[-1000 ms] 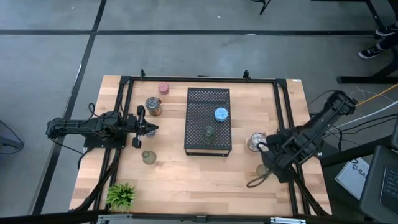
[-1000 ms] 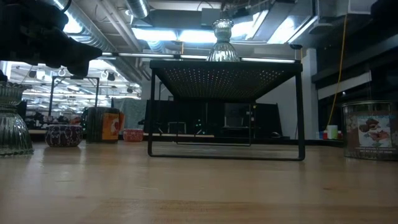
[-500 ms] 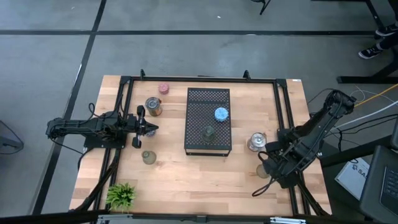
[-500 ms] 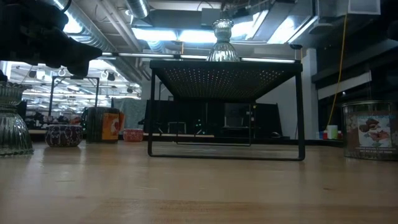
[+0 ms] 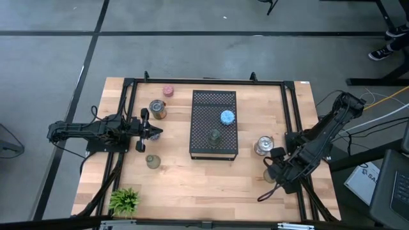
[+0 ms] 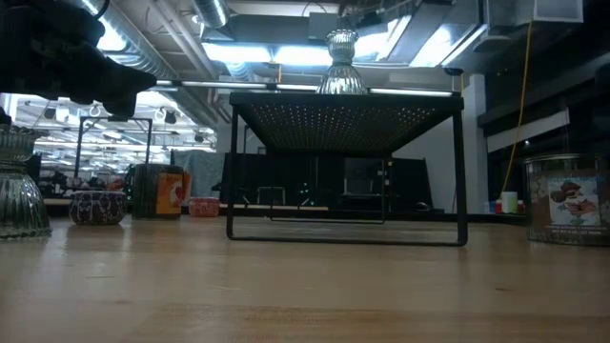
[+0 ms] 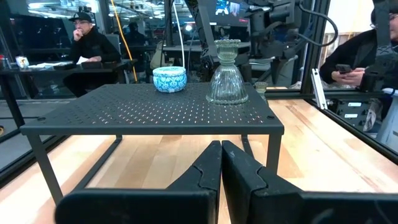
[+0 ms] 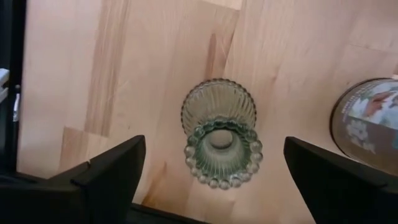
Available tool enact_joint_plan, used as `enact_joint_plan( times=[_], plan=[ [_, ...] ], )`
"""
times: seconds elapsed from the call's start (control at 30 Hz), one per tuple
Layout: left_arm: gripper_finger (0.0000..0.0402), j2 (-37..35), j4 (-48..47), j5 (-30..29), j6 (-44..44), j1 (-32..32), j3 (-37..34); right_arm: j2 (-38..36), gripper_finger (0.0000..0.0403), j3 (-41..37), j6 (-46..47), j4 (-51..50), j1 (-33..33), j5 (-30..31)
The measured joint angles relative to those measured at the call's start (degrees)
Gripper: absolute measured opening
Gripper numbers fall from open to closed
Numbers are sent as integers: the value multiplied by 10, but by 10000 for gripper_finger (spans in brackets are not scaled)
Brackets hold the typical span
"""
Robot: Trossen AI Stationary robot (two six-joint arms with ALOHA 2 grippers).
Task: Pick & Place candle stick holders
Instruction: Put the bottom right glass candle holder on the shelf aligned with the other glass candle holder
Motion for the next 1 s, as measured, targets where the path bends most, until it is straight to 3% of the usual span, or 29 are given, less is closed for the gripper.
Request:
enact_joint_plan(
  times=[0.43,1.0],
  plan=[
    [6,0,0,0,0,0,0,21,378,-32,3,36,0,0],
    [6,0,0,0,0,0,0,21,283,-32,4,41,0,4]
  ],
)
